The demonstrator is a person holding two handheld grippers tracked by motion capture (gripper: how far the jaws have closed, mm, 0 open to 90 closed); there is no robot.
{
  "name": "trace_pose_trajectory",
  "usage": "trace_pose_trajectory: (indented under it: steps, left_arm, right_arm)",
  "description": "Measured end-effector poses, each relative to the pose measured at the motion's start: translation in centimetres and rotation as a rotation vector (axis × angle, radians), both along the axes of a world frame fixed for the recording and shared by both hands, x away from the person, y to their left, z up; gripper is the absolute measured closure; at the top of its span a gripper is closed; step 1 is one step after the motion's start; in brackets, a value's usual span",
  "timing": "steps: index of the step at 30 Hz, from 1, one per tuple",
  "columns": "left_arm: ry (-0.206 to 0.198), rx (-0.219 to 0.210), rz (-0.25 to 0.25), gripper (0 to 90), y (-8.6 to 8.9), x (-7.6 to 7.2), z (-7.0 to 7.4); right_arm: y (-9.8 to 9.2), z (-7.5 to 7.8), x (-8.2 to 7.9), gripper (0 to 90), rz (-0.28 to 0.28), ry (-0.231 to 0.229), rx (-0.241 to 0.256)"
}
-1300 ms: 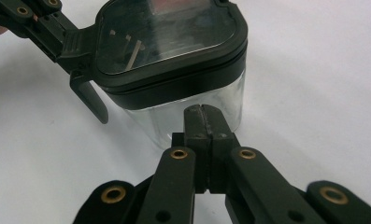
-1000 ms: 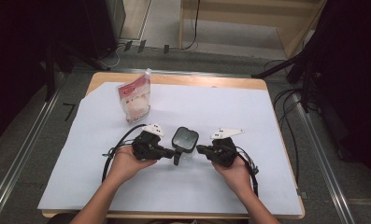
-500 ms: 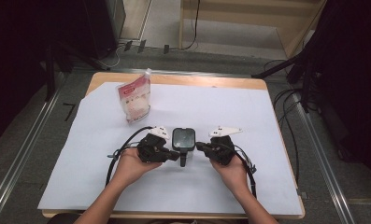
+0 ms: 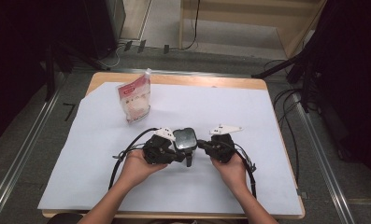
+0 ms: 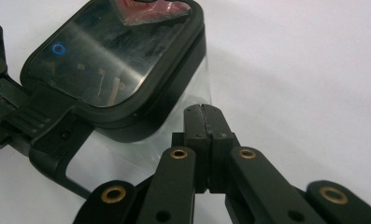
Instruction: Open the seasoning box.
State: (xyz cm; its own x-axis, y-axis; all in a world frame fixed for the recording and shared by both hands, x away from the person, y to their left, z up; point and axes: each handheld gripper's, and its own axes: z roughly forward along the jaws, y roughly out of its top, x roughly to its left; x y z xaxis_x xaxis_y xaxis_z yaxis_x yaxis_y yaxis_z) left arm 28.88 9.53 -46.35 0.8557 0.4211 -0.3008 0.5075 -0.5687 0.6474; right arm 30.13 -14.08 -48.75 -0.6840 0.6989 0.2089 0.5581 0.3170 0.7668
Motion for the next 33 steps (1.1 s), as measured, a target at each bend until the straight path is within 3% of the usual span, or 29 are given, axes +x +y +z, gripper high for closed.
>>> trace_pose_trajectory:
  steps: [6,11,15,18,26,33]
  left_arm:
    - [0.025,0.005,-0.015,90.0,1.4,0.1,0.9]
    - [0.018,0.01,-0.015,87.6,2.5,0.0,1.7]
    - [-0.001,0.035,0.007,77.0,3.5,0.4,2.1]
    - [-0.003,0.017,0.03,70.7,4.2,0.7,2.1]
    - [-0.019,0.015,0.023,53.1,5.1,1.6,2.5]
    - [-0.019,0.01,0.027,45.4,5.7,2.3,2.5]
  right_arm:
    - [-0.5,0.8,-1.0,90.0,0.008,-0.003,0.01]
    - [-1.1,1.5,-2.0,90.0,0.017,-0.002,0.031]
    - [-1.6,1.9,-2.8,90.0,0.023,-0.013,0.041]
    - [-1.7,2.2,-3.4,90.0,0.032,-0.014,0.034]
    - [-1.2,1.7,-4.9,90.0,0.054,0.003,0.014]
    - [-0.9,1.5,-6.3,90.0,0.057,0.012,0.029]
